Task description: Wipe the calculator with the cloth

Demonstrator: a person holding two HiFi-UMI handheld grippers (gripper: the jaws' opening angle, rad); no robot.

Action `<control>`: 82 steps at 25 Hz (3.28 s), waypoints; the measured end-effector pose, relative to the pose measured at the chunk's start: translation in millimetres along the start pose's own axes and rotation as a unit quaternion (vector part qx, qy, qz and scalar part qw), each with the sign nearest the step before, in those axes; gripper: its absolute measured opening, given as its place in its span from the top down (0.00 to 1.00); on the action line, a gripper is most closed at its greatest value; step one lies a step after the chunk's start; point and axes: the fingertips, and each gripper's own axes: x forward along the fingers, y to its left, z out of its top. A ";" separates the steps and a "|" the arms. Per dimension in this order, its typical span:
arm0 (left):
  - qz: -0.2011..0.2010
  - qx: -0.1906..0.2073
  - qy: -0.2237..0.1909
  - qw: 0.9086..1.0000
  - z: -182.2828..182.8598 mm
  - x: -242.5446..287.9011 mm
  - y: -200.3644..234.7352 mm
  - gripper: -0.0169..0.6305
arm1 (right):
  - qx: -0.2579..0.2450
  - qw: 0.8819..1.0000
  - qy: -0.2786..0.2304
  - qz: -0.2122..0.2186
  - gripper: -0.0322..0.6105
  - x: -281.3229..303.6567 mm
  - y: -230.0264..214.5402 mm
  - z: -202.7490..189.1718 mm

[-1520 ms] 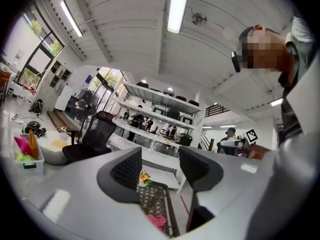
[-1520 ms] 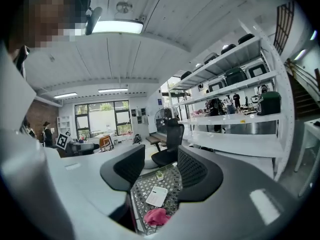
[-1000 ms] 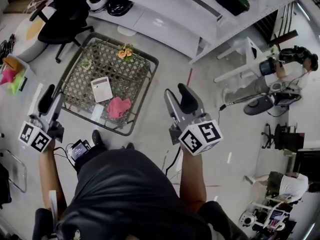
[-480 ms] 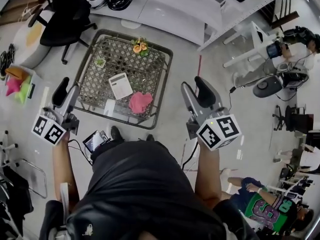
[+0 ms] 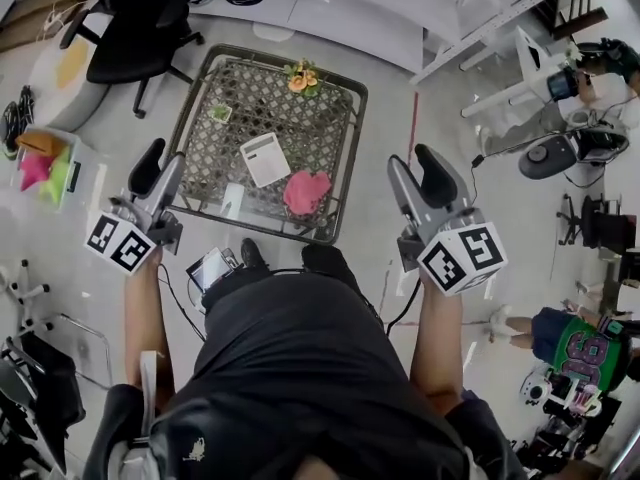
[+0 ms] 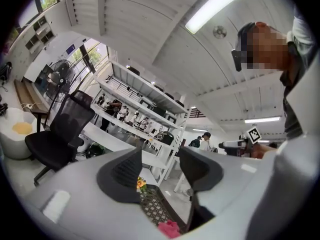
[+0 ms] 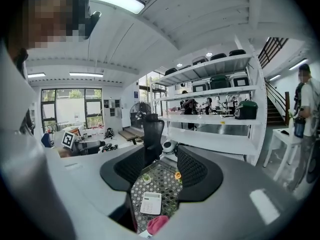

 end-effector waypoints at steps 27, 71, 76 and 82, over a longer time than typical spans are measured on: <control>0.124 -0.020 0.008 0.992 -17.7 -8.4 22.7 0.58 | 0.024 0.979 0.142 0.143 0.66 148.8 -7.5 -106.7; 0.212 -0.098 0.029 0.972 -116.3 -75.6 63.6 0.58 | -0.050 0.805 0.574 0.139 0.64 169.3 8.1 -530.7; 0.218 -0.100 0.023 0.970 -118.7 -85.1 66.9 0.58 | -0.067 0.799 0.583 0.135 0.70 173.4 3.3 -534.7; 0.221 -0.104 0.014 0.970 -120.0 -93.1 69.9 0.58 | -0.022 0.797 0.590 0.125 0.82 172.9 -2.8 -532.7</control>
